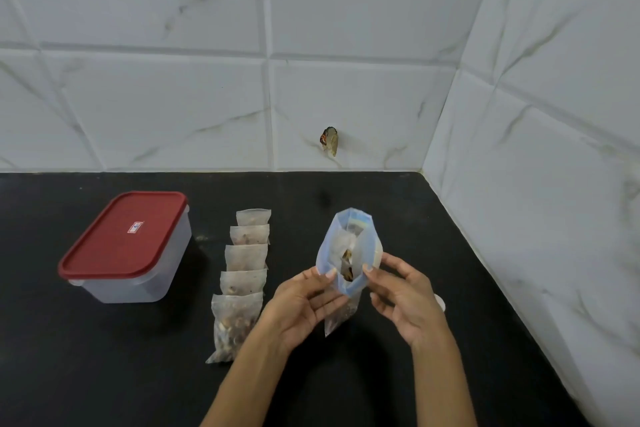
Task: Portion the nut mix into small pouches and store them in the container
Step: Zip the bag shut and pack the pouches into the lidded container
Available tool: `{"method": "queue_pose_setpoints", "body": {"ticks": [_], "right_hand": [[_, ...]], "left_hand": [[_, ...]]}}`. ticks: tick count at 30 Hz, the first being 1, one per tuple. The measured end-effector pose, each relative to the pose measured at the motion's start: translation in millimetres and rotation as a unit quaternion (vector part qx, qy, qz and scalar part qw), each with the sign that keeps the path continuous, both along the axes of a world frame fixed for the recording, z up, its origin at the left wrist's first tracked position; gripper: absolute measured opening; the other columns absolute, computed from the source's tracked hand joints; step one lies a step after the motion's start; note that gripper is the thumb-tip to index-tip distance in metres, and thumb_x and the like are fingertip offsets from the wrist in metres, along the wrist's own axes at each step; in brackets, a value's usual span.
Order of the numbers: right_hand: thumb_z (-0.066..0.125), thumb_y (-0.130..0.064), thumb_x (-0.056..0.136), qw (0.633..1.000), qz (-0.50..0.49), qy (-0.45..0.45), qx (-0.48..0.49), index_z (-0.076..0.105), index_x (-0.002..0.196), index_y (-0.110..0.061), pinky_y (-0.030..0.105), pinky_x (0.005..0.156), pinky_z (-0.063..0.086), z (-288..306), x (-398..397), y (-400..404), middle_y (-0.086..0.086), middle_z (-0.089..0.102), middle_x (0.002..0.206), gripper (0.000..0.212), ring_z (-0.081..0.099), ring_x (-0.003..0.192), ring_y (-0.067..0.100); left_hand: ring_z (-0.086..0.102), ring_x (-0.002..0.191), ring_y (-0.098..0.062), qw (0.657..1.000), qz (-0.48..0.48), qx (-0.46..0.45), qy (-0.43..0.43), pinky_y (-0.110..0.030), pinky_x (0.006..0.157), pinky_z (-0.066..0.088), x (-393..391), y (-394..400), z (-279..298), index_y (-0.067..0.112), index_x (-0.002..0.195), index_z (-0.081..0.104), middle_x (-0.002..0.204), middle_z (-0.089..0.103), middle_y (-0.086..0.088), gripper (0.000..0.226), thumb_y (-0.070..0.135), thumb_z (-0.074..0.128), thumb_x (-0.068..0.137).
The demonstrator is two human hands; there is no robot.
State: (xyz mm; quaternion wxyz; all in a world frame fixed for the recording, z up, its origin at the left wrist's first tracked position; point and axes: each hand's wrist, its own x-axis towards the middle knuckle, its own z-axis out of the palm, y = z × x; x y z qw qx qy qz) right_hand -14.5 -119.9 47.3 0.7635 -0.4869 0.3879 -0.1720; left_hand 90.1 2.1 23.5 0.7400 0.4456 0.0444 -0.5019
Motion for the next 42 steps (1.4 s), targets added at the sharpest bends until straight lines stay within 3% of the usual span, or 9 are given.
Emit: {"method": "queue_pose_setpoints", "body": {"ticks": [5,10,16,20,24,27,33,36,42], "right_hand": [[0.07,-0.015,0.081,1.0,0.014,0.011,0.001,0.063,0.105,-0.017,0.035,0.068,0.056,1.6,0.3,5.3,0.007,0.074,0.089,0.025,0.071,0.087,0.023],[0.07,-0.012,0.075,0.995,0.058,-0.045,0.073,0.062,0.112,-0.006,0.04,0.08,0.056,3.1,-2.0,-1.4,0.016,0.072,0.102,0.038,0.068,0.098,0.029],[0.075,-0.003,0.072,1.0,0.02,0.019,0.013,0.065,0.105,-0.009,0.024,0.058,0.051,0.1,6.3,7.9,0.01,0.074,0.087,0.035,0.065,0.068,0.014],[0.071,0.005,0.071,0.99,-0.017,0.103,-0.097,0.061,0.095,-0.015,0.024,0.055,0.049,2.3,12.6,13.3,0.009,0.069,0.08,0.032,0.059,0.062,0.011],[0.076,-0.004,0.064,0.936,-0.034,0.208,-0.281,0.054,0.085,-0.025,0.032,0.067,0.056,-1.5,18.8,27.2,0.0,0.066,0.077,0.037,0.065,0.072,0.011],[0.071,-0.002,0.068,0.908,-0.018,0.219,-0.357,0.052,0.086,-0.023,0.023,0.059,0.049,-5.4,22.2,33.9,-0.003,0.063,0.078,0.034,0.062,0.072,0.008],[0.067,0.006,0.073,0.968,0.02,0.141,-0.206,0.061,0.096,-0.018,0.02,0.055,0.049,2.4,10.8,19.5,0.0,0.068,0.084,0.034,0.066,0.075,0.009],[0.068,-0.008,0.081,0.978,0.049,0.122,-0.16,0.062,0.098,-0.018,0.018,0.05,0.044,3.8,7.4,15.2,0.003,0.069,0.087,0.021,0.062,0.07,0.01],[0.07,-0.014,0.08,0.946,-0.007,0.156,-0.285,0.061,0.089,-0.022,0.032,0.069,0.057,-3.7,11.6,19.5,0.0,0.066,0.077,0.015,0.065,0.073,0.012]], "left_hand": [[0.073,0.081,-0.028,0.998,0.051,0.025,-0.034,-0.033,0.062,0.061,-8.3,-6.7,-5.9,-0.001,0.102,0.059,0.094,0.073,-0.02,0.02,0.006,0.064,0.085],[0.072,0.083,-0.029,0.997,0.075,-0.012,0.001,-0.035,0.064,0.06,-4.3,-3.3,-4.5,-0.006,0.113,0.057,0.1,0.069,-0.024,0.031,0.002,0.062,0.084],[0.073,0.072,-0.025,0.994,0.064,0.057,-0.061,-0.028,0.053,0.058,-7.1,0.0,-1.2,0.001,0.089,0.059,0.091,0.073,-0.019,0.024,0.005,0.076,0.073],[0.073,0.065,-0.025,0.971,0.085,0.143,-0.171,-0.027,0.05,0.056,-13.4,-1.7,-2.4,0.002,0.084,0.056,0.085,0.071,-0.019,0.022,-0.002,0.075,0.075],[0.067,0.057,-0.019,0.895,0.093,0.243,-0.362,-0.034,0.053,0.058,-22.9,-4.0,-9.9,0.008,0.074,0.054,0.071,0.065,-0.012,0.024,0.002,0.076,0.072],[0.058,0.061,-0.01,0.864,0.075,0.267,-0.42,-0.022,0.053,0.05,-28.7,-7.7,-8.8,0.01,0.077,0.057,0.072,0.062,-0.003,0.023,0.007,0.078,0.07],[0.061,0.064,-0.014,0.935,0.009,0.19,-0.299,-0.025,0.06,0.052,-19.7,-2.9,-0.3,0.008,0.091,0.065,0.08,0.068,-0.01,0.021,0.017,0.076,0.075],[0.065,0.075,-0.024,0.956,0.012,0.173,-0.236,-0.034,0.07,0.055,-11.3,-0.3,-1.5,0.006,0.093,0.068,0.089,0.071,-0.018,0.029,0.034,0.07,0.083],[0.061,0.056,-0.017,0.945,0.049,0.197,-0.255,-0.029,0.055,0.053,-8.8,0.1,-5.1,0.007,0.089,0.062,0.073,0.068,-0.013,0.016,0.014,0.074,0.081]]}}
